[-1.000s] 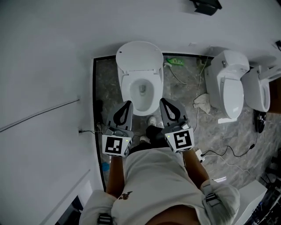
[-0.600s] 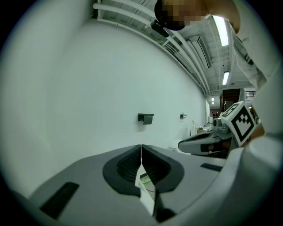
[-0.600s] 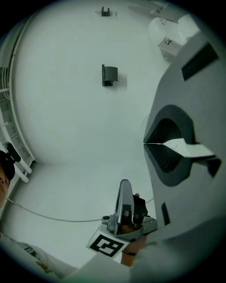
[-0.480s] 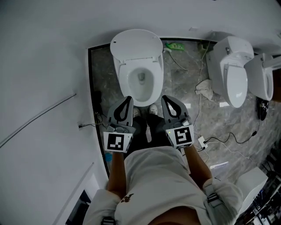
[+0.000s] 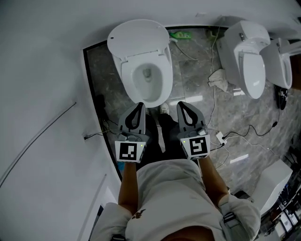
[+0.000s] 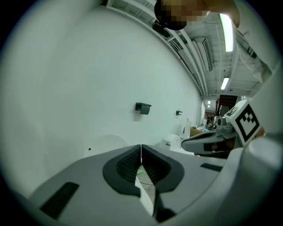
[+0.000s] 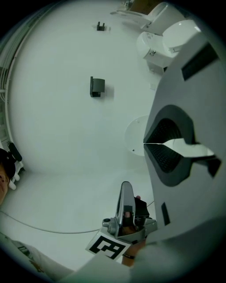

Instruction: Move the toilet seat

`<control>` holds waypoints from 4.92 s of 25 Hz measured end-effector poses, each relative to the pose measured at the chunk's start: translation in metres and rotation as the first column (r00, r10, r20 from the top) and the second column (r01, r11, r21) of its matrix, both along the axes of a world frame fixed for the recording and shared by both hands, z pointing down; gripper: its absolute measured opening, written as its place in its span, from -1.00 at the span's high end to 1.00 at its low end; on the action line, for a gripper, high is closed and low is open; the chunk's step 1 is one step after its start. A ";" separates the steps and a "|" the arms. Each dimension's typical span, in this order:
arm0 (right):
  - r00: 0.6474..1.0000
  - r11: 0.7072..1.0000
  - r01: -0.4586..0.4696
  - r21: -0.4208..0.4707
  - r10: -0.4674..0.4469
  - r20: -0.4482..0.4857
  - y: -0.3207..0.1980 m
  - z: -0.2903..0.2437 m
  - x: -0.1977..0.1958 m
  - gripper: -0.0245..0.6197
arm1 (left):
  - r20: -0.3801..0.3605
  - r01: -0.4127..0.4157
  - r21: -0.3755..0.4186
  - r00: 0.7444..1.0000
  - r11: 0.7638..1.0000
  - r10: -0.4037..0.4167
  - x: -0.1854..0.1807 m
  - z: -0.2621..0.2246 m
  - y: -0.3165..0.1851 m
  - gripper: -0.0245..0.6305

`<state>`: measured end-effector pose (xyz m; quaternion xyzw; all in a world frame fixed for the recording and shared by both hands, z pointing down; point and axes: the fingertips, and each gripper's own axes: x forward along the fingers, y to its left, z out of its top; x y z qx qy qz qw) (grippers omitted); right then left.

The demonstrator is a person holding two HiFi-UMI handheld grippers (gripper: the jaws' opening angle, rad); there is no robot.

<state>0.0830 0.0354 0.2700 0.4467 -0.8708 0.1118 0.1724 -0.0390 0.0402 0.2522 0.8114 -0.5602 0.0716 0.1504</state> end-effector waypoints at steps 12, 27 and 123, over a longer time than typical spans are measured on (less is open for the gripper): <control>0.996 0.996 -0.083 -0.026 0.082 -0.029 0.016 0.046 -0.019 0.86 | 0.005 -0.047 -0.084 0.999 0.995 0.048 -0.020 0.071 0.009 0.85; 0.991 0.992 -0.099 -0.082 0.092 -0.093 0.019 0.125 -0.035 0.86 | -0.041 -0.056 -0.131 0.998 0.990 0.051 -0.037 0.141 0.005 0.85; 0.964 0.715 -0.258 -0.649 0.151 -0.217 0.029 0.542 0.001 -0.31 | 0.040 0.122 -0.685 0.991 0.718 -0.131 -0.089 0.560 0.058 -0.36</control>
